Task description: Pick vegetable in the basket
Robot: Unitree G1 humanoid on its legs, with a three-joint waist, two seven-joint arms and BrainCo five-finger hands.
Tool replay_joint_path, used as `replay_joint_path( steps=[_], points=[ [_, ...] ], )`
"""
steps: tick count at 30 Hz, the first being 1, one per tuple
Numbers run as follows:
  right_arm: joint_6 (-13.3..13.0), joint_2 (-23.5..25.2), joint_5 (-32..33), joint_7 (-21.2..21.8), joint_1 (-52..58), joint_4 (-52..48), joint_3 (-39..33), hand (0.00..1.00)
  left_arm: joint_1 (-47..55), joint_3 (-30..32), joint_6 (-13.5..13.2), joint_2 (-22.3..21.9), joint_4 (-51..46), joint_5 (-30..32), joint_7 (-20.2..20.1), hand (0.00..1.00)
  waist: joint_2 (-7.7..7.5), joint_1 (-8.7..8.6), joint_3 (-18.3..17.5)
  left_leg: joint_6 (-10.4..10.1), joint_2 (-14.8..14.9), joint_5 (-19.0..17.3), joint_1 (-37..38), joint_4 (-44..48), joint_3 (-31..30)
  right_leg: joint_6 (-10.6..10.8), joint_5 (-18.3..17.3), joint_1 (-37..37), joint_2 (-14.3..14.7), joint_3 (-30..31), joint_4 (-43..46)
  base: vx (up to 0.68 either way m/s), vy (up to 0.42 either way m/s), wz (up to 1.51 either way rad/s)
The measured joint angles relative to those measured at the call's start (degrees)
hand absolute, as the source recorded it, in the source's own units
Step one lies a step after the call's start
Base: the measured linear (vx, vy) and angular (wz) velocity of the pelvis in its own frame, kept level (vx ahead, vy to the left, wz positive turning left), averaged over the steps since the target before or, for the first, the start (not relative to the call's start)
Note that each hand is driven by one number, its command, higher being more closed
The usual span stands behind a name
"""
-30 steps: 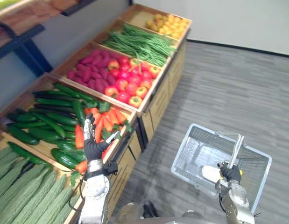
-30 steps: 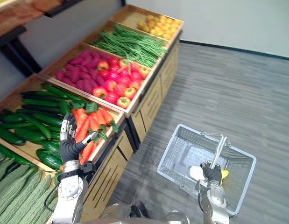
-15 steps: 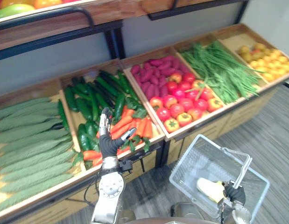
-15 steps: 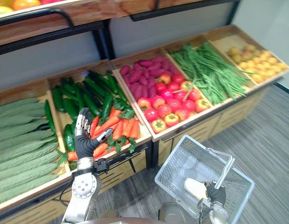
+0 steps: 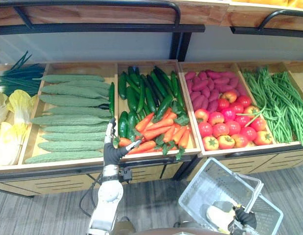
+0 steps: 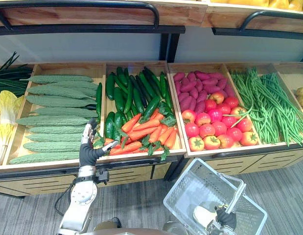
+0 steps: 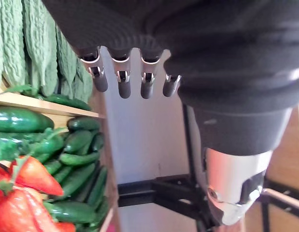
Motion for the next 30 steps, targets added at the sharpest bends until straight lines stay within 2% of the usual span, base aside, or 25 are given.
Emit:
replay_joint_path(
  steps=[1,3,6,10,15,17,23,24,26,30],
  points=[
    [0.01,-0.48,-0.02,0.17,-0.77,0.10,0.40,1.00,-1.45,0.61,0.10,1.14,1.23,1.67,0.09,0.00,0.05,-0.72,0.01,0.02,-0.55,0.88,0.43,-1.08,0.02,-0.07,0.16,-0.17,-0.03,-0.01,-0.11,-0.01,0.019,-0.05],
    [0.01,-1.12,-0.02,1.12,-1.39,0.08,1.19,1.00,-5.50,1.50,1.94,2.29,4.82,6.25,0.81,0.00,0.07,-2.31,0.04,-0.12,-0.74,2.51,1.50,-3.96,0.87,-0.31,0.72,-0.56,0.39,0.85,-0.82,-0.02,0.010,-0.21],
    [-0.01,-1.77,0.01,2.33,-2.53,-0.19,2.30,1.00,-10.95,1.46,3.75,4.43,9.34,12.11,1.21,0.00,0.23,-2.77,0.31,-0.40,-0.45,3.57,1.38,-5.79,3.09,-0.35,1.35,-2.97,1.07,3.00,-0.72,-0.03,-0.006,-0.37],
    [-0.02,-2.84,0.01,3.13,-4.81,-0.46,2.80,1.00,-17.25,1.41,5.10,7.80,13.76,17.36,0.98,0.00,0.58,-5.14,2.08,-0.24,-0.35,3.99,-0.74,-5.52,4.73,-0.30,2.21,-6.67,1.25,4.84,-0.25,0.00,0.001,-0.22],
    [-0.04,-3.01,0.06,3.77,-6.07,-4.68,3.05,1.00,-24.96,1.19,6.50,11.01,20.87,21.88,-0.42,0.00,0.54,-5.78,5.82,-0.13,-0.25,4.03,-3.94,-4.10,5.82,-0.07,3.09,-10.35,1.12,6.32,0.25,-0.02,0.004,-0.15],
    [-0.22,-3.01,0.31,3.76,-7.32,-5.03,3.28,1.00,-26.94,0.85,6.86,12.76,22.51,21.98,-0.65,0.00,0.11,-6.91,7.94,0.24,0.01,3.70,-5.09,-2.55,5.78,-0.08,3.10,-11.02,0.99,6.32,0.60,0.00,0.000,0.00],
    [-0.59,-3.27,1.97,3.89,-10.03,-10.16,5.89,1.00,-36.36,-3.00,8.28,15.55,31.71,26.33,-2.48,0.00,-0.05,-7.18,11.73,0.68,0.83,3.39,-9.66,0.19,6.06,-0.26,3.99,-15.77,1.28,7.45,2.27,-0.04,-0.014,-0.08],
    [-0.89,-3.28,2.29,3.91,-10.24,-10.68,6.20,1.00,-37.18,-3.01,8.33,15.54,31.84,26.42,-2.77,1.00,-0.05,-7.32,12.26,0.77,0.92,3.33,-10.04,0.58,6.04,-0.28,4.16,-15.97,1.27,7.45,2.27,-0.04,-0.001,-0.06],
    [-2.23,-3.26,2.37,4.03,-10.86,-11.90,7.33,1.00,-39.19,-3.14,8.32,15.85,32.46,26.93,-2.88,1.00,-0.11,-7.89,14.03,1.00,1.03,3.18,-10.60,1.10,6.11,-0.10,4.55,-16.38,1.27,7.65,2.27,-0.06,0.007,-0.02],
    [-2.49,-3.26,2.36,4.77,-12.00,-12.00,8.48,1.00,-42.11,-3.55,8.14,17.61,32.80,26.90,-2.72,1.00,-0.12,-7.99,14.80,1.15,1.39,3.08,-12.03,1.76,6.45,-0.01,5.17,-17.84,1.57,8.19,2.25,-0.04,-0.004,-0.06]
  ],
)
